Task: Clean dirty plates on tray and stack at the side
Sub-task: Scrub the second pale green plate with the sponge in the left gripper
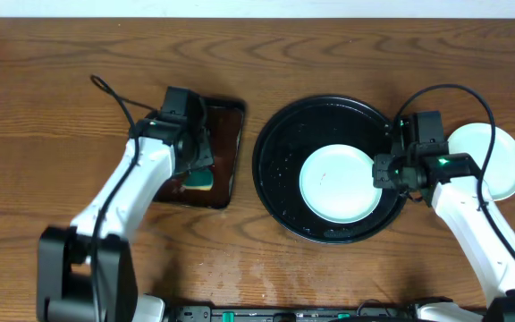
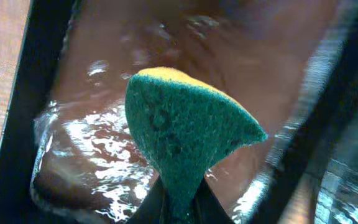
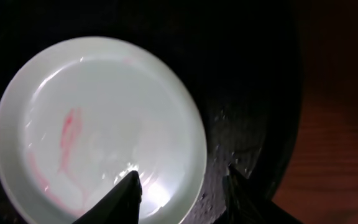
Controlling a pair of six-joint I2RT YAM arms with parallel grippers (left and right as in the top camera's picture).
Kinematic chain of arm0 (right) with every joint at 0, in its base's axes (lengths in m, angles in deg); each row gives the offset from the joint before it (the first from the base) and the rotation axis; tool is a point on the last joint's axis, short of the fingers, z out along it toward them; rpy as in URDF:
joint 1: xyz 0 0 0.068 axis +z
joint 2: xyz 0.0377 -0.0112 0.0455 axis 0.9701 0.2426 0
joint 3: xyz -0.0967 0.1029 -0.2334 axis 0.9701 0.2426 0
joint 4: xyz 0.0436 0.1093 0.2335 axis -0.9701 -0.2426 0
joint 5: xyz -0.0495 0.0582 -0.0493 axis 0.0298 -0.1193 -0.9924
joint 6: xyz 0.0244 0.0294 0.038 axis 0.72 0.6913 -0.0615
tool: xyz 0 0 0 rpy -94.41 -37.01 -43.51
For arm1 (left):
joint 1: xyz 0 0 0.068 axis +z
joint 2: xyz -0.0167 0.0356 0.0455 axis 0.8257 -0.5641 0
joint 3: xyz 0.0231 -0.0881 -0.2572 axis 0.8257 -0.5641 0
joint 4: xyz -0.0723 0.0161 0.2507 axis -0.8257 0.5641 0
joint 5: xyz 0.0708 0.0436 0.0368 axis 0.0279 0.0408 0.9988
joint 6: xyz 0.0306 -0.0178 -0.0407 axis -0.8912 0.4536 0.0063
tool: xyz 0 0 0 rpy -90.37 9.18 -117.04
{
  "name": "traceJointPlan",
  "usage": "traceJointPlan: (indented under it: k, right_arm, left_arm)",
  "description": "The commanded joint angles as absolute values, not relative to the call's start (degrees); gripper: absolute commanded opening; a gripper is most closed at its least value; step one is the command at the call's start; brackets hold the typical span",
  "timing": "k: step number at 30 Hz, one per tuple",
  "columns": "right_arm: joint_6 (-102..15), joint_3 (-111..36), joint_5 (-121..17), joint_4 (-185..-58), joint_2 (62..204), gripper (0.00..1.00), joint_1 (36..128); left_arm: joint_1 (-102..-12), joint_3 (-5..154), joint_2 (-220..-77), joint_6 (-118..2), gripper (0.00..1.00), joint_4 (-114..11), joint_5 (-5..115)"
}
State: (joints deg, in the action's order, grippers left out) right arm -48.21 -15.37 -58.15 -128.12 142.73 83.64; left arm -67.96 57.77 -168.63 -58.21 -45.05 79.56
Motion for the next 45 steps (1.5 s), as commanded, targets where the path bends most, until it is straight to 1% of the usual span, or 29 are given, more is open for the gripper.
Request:
traceJointPlan:
  k: [1,4,8,9,12,13,15,21,28,34,36,38,41,45]
  right_arm:
    - [-48.8,-15.3,-59.5,-126.7,146.4,0.41,83.3]
    - [-48.8,-15.3,-58.2,-125.2,150.7,0.41,83.3]
    - [-48.8,-15.3,-56.3,-124.5,155.6,0.41,83.3]
    - [-48.8,-15.3,-56.3,-124.1,156.9,0.39,83.3]
    - [-48.8,-15.3,-53.5,-123.2,159.6,0.16,83.3]
    - [-48.8,-15.3,-52.7,-123.0,160.2,0.10,83.3]
    - [-48.8,-15.3,-50.8,-122.7,160.7,0.01,83.4]
    - [-50.6,-15.3,-50.3,-122.7,160.6,0.01,83.5]
    - [-52.7,-15.3,-50.5,-122.8,160.6,0.01,85.3]
    - [-53.6,-15.3,-50.5,-123.2,160.6,0.01,85.9]
    - [-53.8,-15.3,-50.6,-123.3,160.6,0.01,85.9]
    - [-53.9,-15.3,-50.6,-123.5,160.6,0.01,85.9]
    - [-54.5,-15.3,-50.7,-123.8,160.6,0.01,85.9]
    - [-54.4,-15.3,-50.8,-123.8,160.6,0.01,85.9]
  left_arm:
    - [-71.5,61.6,-164.5,-60.2,0.07,-44.6,78.8]
    - [-74.9,62.7,-163.1,-59.7,0.07,-45.0,77.3]
    - [-79.4,63.0,-163.3,-57.3,0.07,-48.1,69.1]
    - [-80.7,63.0,-163.5,-56.5,0.07,-49.0,68.2]
    - [-84.8,63.0,-164.1,-56.0,0.08,-52.6,68.2]
    - [-86.0,63.0,-164.3,-55.4,0.08,-53.8,68.3]
    - [-88.2,63.0,-165.4,-53.5,0.08,-56.3,68.3]
    - [-93.1,63.0,-172.6,-48.4,0.08,-63.3,68.0]
    - [-98.0,63.0,-183.8,-44.5,0.10,-72.5,63.1]
    - [-99.0,63.0,-190.9,-44.6,0.12,-74.8,63.7]
    - [-98.7,63.0,-192.1,-44.5,0.11,-72.0,67.2]
    - [-98.4,63.0,-192.5,-44.4,0.08,-66.6,75.9]
    - [-98.3,63.7,-192.4,-43.8,0.08,-58.8,87.4]
    - [-98.3,66.3,-192.4,-43.4,0.08,-50.8,96.0]
